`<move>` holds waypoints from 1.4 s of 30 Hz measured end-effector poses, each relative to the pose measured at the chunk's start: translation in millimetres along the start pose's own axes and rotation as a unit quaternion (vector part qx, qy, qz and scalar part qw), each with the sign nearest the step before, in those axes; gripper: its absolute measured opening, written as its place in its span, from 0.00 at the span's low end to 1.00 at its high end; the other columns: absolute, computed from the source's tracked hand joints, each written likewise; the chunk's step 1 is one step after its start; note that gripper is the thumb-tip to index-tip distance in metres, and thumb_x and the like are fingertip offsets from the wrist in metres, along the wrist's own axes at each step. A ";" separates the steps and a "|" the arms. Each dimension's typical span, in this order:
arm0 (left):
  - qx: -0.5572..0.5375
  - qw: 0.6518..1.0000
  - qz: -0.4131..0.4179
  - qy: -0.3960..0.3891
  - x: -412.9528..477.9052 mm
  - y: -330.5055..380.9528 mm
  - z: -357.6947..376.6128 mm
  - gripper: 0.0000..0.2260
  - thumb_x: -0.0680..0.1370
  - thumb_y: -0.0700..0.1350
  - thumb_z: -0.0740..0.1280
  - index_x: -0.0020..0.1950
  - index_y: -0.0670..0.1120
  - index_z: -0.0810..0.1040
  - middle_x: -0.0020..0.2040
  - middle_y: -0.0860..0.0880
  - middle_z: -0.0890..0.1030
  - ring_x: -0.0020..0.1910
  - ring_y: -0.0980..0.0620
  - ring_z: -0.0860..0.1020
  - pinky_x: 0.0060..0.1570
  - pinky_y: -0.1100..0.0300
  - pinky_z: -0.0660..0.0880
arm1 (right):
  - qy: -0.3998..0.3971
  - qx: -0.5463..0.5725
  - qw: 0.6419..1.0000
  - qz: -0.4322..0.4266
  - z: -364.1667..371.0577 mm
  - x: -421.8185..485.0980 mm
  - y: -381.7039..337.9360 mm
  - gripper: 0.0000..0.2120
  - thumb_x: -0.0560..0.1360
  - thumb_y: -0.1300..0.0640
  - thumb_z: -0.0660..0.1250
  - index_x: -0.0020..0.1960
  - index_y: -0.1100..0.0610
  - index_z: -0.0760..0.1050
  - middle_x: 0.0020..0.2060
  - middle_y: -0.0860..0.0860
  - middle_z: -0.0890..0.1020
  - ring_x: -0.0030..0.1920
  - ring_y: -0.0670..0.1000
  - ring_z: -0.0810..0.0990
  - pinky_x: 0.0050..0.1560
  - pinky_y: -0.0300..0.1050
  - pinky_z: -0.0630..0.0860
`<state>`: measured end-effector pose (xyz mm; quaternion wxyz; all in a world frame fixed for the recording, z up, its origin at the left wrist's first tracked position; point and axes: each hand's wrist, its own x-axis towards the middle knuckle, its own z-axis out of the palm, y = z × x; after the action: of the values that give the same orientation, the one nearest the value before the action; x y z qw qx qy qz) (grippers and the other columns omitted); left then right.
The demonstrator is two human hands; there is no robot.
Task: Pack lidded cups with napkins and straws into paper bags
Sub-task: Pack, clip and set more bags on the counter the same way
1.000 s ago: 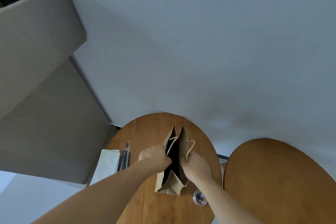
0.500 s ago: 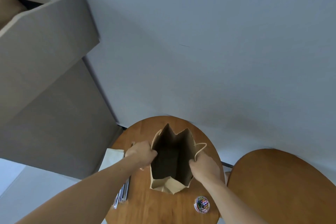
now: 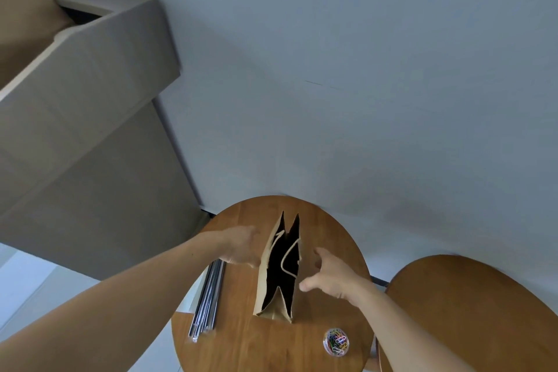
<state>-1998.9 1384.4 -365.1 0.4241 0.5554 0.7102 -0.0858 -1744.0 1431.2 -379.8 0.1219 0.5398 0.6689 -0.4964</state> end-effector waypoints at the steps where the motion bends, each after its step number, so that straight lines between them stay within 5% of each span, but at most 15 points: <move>1: 0.016 0.999 -0.004 0.030 -1.6 2.0 -3.9 0.40 0.73 0.56 0.72 0.79 0.49 0.56 0.76 0.46 0.65 0.72 0.44 0.67 0.68 0.51 0.68 | 0.004 -0.001 1.000 -0.004 -3.5 -1.5 -2.9 0.47 0.67 0.49 0.73 0.79 0.46 0.51 0.77 0.50 0.62 0.74 0.56 0.66 0.69 0.53 0.70; 5: 0.051 0.988 -0.006 0.143 -12.0 12.5 -23.9 0.32 0.75 0.54 0.67 0.77 0.47 0.62 0.70 0.45 0.72 0.65 0.43 0.73 0.63 0.49 0.74 | 0.074 -0.018 0.997 -0.034 -22.5 -3.2 -18.9 0.37 0.72 0.55 0.64 0.79 0.49 0.55 0.77 0.49 0.62 0.71 0.52 0.69 0.58 0.42 0.71; 7: 0.048 0.983 -0.014 0.179 -20.5 17.3 -33.5 0.26 0.74 0.52 0.64 0.71 0.47 0.68 0.65 0.45 0.75 0.59 0.44 0.74 0.59 0.48 0.76 | 0.112 -0.029 0.992 -0.054 -33.0 -2.1 -30.8 0.33 0.75 0.56 0.62 0.78 0.51 0.57 0.76 0.49 0.63 0.72 0.52 0.68 0.62 0.44 0.71; 15: 0.035 0.957 -0.044 0.286 -81.7 5.3 -87.2 0.30 0.78 0.54 0.63 0.78 0.49 0.59 0.76 0.47 0.64 0.74 0.45 0.62 0.70 0.47 0.66 | 0.189 -0.072 0.967 -0.158 -57.8 4.2 -106.3 0.24 0.79 0.55 0.61 0.75 0.55 0.64 0.72 0.53 0.68 0.70 0.53 0.69 0.67 0.46 0.66; 27: 0.037 0.844 -0.084 0.529 -225.0 -63.7 -232.9 0.28 0.77 0.54 0.64 0.76 0.52 0.64 0.74 0.49 0.66 0.74 0.47 0.61 0.68 0.50 0.66 | 0.252 -0.127 0.883 -0.376 -80.3 -41.9 -351.2 0.23 0.77 0.53 0.66 0.70 0.57 0.71 0.68 0.55 0.73 0.67 0.54 0.72 0.67 0.48 0.68; 35: 0.015 0.824 -0.075 0.561 -261.0 -161.8 -293.0 0.25 0.78 0.54 0.63 0.74 0.53 0.66 0.72 0.51 0.70 0.72 0.47 0.64 0.63 0.52 0.67 | 0.274 -0.195 0.837 -0.431 -38.5 -45.0 -507.4 0.24 0.78 0.45 0.64 0.69 0.56 0.72 0.66 0.54 0.76 0.66 0.55 0.74 0.64 0.47 0.70; 37: 0.012 0.829 -0.066 0.556 -257.6 -185.0 -296.9 0.25 0.78 0.54 0.63 0.74 0.52 0.66 0.72 0.51 0.70 0.72 0.48 0.64 0.62 0.52 0.68 | 0.272 -0.255 0.831 -0.413 -23.1 -39.5 -542.1 0.22 0.77 0.44 0.63 0.66 0.56 0.75 0.63 0.54 0.78 0.63 0.56 0.76 0.58 0.47 0.72; 40: 0.027 0.843 -0.047 0.535 -249.1 -211.6 -296.7 0.25 0.77 0.55 0.63 0.74 0.53 0.67 0.71 0.51 0.71 0.70 0.48 0.65 0.60 0.53 0.68 | 0.259 -0.353 0.823 -0.363 0.2 -25.3 -583.3 0.14 0.75 0.45 0.60 0.46 0.55 0.75 0.43 0.53 0.80 0.47 0.58 0.78 0.37 0.46 0.68; 42: 0.041 0.849 -0.030 0.526 -243.8 -224.0 -297.5 0.24 0.77 0.55 0.63 0.73 0.53 0.67 0.70 0.50 0.71 0.68 0.48 0.67 0.59 0.54 0.69 | 0.253 -0.388 0.824 -0.326 10.5 -14.9 -602.7 0.12 0.75 0.46 0.60 0.42 0.54 0.73 0.38 0.51 0.77 0.42 0.56 0.77 0.35 0.45 0.68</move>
<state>-2337.1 1303.7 -87.2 -0.0383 0.5127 0.8391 0.1777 -2250.3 1459.4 -53.5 -0.0211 0.3052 0.9506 -0.0527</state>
